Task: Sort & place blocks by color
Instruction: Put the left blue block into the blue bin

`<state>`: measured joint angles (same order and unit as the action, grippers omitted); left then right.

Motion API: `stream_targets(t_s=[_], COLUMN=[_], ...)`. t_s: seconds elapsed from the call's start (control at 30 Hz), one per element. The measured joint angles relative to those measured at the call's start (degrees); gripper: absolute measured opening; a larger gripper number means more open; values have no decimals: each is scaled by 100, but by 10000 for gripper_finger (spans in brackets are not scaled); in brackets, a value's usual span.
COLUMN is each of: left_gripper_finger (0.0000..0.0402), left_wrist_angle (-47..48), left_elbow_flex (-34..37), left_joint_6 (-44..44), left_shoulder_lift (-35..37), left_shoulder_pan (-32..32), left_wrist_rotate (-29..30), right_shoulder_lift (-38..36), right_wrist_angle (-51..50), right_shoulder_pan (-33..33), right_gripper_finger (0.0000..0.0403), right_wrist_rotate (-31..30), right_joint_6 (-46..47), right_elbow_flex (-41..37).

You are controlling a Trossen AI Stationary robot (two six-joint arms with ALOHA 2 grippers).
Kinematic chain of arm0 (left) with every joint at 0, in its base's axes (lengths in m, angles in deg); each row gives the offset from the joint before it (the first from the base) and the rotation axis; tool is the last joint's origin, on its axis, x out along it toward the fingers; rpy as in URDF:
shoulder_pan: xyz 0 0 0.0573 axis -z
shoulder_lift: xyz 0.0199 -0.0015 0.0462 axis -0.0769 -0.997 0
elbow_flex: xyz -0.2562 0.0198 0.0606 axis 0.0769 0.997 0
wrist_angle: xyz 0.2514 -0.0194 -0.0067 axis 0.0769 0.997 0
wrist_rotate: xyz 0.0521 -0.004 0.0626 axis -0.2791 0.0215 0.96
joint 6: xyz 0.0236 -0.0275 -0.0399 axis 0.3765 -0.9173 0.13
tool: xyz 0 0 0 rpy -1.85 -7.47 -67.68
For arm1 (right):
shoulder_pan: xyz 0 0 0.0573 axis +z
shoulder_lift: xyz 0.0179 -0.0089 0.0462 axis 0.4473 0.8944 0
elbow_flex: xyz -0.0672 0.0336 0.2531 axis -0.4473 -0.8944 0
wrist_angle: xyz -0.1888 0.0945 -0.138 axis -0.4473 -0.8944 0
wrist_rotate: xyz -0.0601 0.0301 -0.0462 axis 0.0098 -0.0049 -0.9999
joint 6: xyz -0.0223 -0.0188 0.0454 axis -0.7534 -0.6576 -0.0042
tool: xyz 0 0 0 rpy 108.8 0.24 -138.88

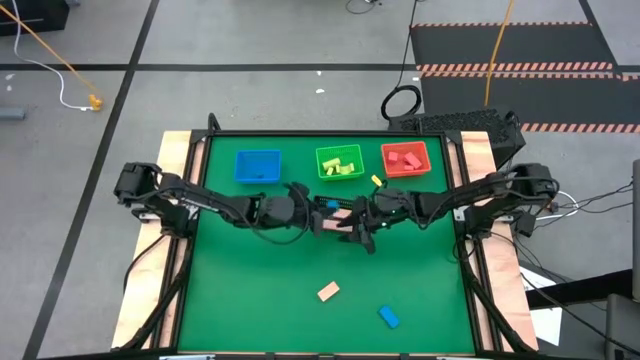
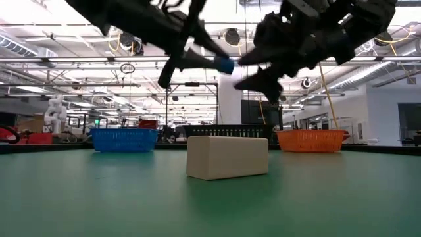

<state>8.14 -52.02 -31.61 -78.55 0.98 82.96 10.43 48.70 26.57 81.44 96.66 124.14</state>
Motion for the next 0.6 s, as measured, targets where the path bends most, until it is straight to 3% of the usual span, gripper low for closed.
stream_targets(t_s=[0.17, 0.43, 0.6], left_gripper_finger=[90, 90, 90], left_wrist_angle=[734, 3682, 5224], left_elbow_flex=[0, -9, -4], left_joint_6=[220, 75, 75], left_shoulder_lift=[38, 600, 1020], left_shoulder_pan=[-676, -2048, -2652], left_wrist_rotate=[-27, -45, 249], right_shoulder_lift=[-582, -1411, -1711], right_wrist_angle=[-1582, -3799, -4543], right_shoulder_pan=[-28, 491, 1051], right_gripper_finger=[242, 231, 231], right_wrist_rotate=[-6, 1, -1], right_joint_6=[174, 1076, 1703], right_elbow_flex=[-2, -11, -13])
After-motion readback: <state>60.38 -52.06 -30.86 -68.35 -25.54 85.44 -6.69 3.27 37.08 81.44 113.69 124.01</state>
